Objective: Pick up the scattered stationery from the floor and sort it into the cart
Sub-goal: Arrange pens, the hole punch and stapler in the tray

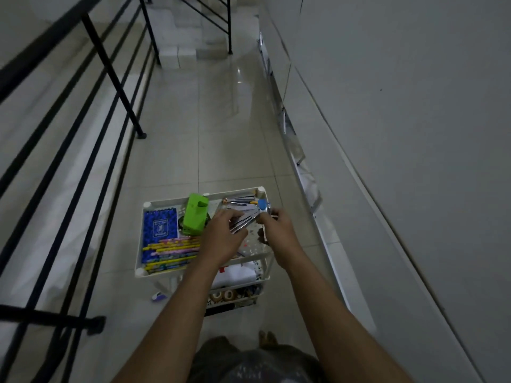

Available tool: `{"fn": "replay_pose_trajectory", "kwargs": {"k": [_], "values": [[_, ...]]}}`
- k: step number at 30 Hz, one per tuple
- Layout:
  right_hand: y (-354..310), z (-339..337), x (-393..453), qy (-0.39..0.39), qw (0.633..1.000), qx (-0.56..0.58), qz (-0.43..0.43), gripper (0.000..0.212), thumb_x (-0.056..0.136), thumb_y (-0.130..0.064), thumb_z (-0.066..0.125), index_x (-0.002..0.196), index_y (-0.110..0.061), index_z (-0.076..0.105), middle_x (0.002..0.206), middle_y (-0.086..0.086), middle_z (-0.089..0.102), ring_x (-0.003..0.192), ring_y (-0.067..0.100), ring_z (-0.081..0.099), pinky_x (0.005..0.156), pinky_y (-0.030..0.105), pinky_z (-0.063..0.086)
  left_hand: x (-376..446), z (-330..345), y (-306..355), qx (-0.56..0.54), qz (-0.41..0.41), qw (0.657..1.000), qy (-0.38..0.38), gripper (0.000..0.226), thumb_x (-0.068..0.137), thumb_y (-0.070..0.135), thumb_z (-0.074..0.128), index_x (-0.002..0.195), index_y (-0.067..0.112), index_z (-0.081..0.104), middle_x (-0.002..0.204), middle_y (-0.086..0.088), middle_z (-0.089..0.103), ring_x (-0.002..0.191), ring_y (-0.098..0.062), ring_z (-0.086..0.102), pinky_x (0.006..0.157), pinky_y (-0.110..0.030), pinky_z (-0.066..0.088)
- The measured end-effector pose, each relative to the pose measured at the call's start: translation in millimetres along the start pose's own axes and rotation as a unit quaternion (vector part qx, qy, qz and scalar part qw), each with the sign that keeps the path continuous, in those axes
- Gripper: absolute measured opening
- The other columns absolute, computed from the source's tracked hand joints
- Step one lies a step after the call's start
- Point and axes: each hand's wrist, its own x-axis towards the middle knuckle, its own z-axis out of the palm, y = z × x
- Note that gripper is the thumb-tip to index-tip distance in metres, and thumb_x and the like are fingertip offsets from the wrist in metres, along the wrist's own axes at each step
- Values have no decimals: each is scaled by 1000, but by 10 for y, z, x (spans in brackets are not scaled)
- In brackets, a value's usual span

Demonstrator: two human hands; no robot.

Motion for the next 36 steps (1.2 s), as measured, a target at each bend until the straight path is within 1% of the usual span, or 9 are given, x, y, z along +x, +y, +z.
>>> {"fn": "replay_pose_trajectory", "kwargs": {"k": [8,11,13,15,20,25,28,32,36], "values": [[-59,-82,206,-86,993,72,-22,19,84,-5,65,99,-13,56,79,8,58,50,9,42,48,24,38,118,57,32,-40,-43,998,21,24,76,13,73,91,22,57,90,8,65,86,-10,63,72,-30,50],[-79,-102,279,-77,995,17,-57,25,83,5,60,103,-9,55,95,14,66,51,2,54,51,18,45,263,27,2,-138,-55,989,-8,22,80,4,71,93,11,55,92,-2,67,84,-14,65,70,-26,54],[-46,-96,345,-73,992,-45,-96,32,78,4,70,102,-11,54,90,2,65,59,-4,58,56,15,47,346,-18,-25,-167,-57,984,-22,22,81,-3,68,96,7,56,95,-6,68,86,-14,66,70,-19,53],[17,-74,415,-71,980,-127,-133,37,74,-5,79,97,-19,53,88,-5,64,70,1,61,63,19,47,410,-31,-81,-173,-47,982,-51,22,80,-6,69,95,6,58,96,-9,68,86,-15,66,73,-26,53],[90,-38,539,-57,943,-276,-176,37,72,-9,78,99,-18,54,92,-3,66,76,10,60,60,19,42,511,35,-188,-138,-36,987,-80,30,75,-3,75,94,13,59,92,4,63,79,6,62,71,-12,49],[207,48,626,-6,903,-386,-191,31,77,-20,71,102,-24,52,92,0,69,82,24,65,66,37,51,591,118,-284,-28,13,999,-37,30,70,10,81,87,22,59,93,4,66,89,-9,62,73,-25,49],[230,109,635,34,888,-415,-197,28,79,-17,65,103,-24,52,93,0,68,85,26,63,66,35,48,600,141,-287,23,30,999,-6,27,67,15,81,85,25,64,89,3,70,85,-13,65,72,-31,52],[242,113,652,64,913,-353,-194,31,75,-13,70,103,-20,57,100,-1,64,93,19,61,72,29,45,613,167,-370,101,37,994,25,32,62,16,82,91,23,69,90,2,71,86,-22,64,74,-35,52],[116,62,541,109,964,-177,-168,28,80,-21,73,104,-19,58,96,-4,63,84,8,59,65,8,41,617,190,-438,141,21,989,44,37,63,24,80,96,23,63,98,2,63,96,-25,55,80,-40,46]]}}
